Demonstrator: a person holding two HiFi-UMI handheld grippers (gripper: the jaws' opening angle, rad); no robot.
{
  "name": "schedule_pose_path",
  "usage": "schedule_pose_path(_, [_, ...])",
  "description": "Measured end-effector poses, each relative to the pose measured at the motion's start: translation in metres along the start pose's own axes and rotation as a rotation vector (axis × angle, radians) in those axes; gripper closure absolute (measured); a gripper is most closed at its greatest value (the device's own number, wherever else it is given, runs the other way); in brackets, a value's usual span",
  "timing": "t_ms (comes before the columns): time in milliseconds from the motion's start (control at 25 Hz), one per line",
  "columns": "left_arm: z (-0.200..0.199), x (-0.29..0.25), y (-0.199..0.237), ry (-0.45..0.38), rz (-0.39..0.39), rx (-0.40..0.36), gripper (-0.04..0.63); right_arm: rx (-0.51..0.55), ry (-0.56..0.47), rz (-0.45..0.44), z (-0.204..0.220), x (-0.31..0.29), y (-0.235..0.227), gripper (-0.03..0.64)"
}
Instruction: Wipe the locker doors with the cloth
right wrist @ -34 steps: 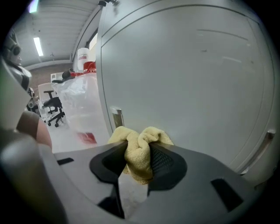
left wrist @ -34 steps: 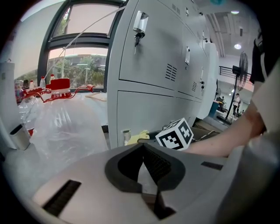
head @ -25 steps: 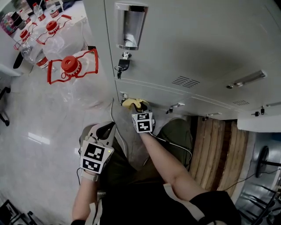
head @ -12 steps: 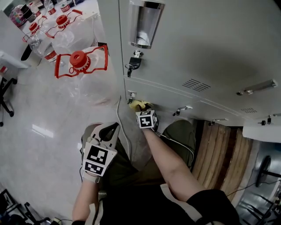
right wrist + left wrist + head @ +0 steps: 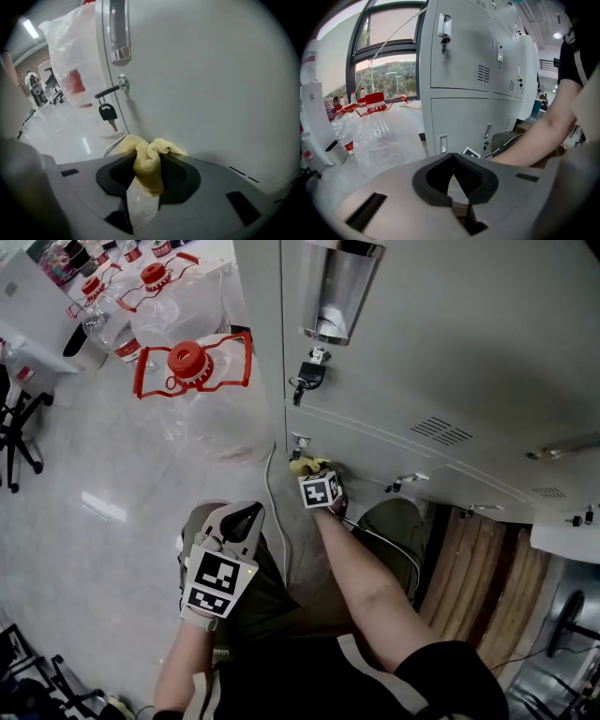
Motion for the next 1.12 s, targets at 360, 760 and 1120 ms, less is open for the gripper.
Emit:
schedule_pose_path(360, [0.004, 0.006, 0.005, 0.008, -0.012, -0.008, 0.585, 0.053, 0.068, 0.056, -0.005, -0.014, 0.011, 0.468])
schedule_pose_path(760, [0.007, 0.003, 0.012, 0.036, -0.009, -0.016, 0.584, 0.035, -0.015, 0.011, -0.028, -0.004, 0.032, 0.466])
schedule_pose_path(1120, [0.008, -0.001, 0.014, 0.034, -0.002, -0.004, 0.584, 0.063, -0.089, 0.052, -0.033, 0.020, 0.032, 0.466])
Point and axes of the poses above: the fingertips, and each gripper's own axes: x backward along the fingers, y to its left, z out of its underside, the point moved 10 cm from there along x, backward along the fingers, and after that the axes turned 2 degrees about x, right-handed, at the moved point
